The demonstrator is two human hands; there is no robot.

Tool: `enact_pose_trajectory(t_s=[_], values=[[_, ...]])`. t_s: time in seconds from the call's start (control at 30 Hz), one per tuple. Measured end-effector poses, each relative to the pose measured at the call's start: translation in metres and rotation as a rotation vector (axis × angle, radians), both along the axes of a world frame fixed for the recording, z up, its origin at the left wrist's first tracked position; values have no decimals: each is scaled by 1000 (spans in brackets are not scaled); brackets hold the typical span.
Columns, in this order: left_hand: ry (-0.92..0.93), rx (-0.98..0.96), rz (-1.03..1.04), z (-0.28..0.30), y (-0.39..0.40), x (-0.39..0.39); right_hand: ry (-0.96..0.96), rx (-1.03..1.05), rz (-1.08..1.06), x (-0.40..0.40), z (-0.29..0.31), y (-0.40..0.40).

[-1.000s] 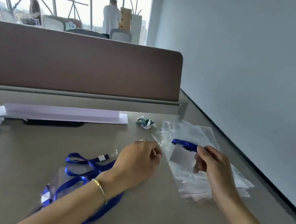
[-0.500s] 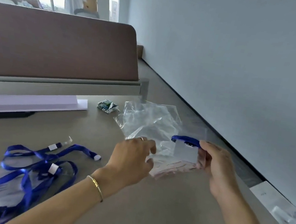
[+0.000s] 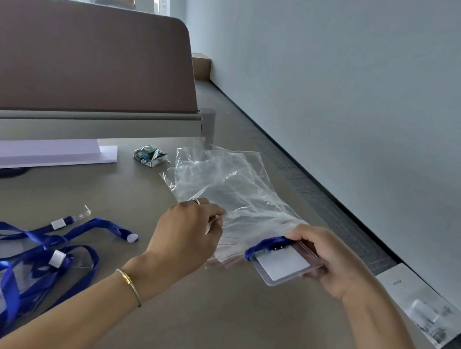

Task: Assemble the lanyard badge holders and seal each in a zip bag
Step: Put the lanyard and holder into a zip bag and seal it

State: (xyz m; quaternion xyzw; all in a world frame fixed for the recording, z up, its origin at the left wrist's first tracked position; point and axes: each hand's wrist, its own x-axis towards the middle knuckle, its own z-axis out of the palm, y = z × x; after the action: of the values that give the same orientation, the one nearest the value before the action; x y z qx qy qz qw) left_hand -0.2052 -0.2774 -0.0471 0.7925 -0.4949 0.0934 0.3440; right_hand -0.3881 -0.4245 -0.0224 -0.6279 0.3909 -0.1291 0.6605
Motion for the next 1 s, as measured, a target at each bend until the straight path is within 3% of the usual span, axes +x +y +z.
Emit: enact_pose_trajectory(t_s=[0.43,0.8,0.87,1.0], values=[[-93,-43,-38,0,5,-6,-106,-103,-124,17,-11,12],[-192,-27,-66,-2,6,-11,-75,-220,-15,33,-24,27],[-205,-9,-61,-4,6,-9,-9,-358,-5,36,-28,28],[-197,24,-70,-3,9,-7,233,-900,-55,33,-32,21]])
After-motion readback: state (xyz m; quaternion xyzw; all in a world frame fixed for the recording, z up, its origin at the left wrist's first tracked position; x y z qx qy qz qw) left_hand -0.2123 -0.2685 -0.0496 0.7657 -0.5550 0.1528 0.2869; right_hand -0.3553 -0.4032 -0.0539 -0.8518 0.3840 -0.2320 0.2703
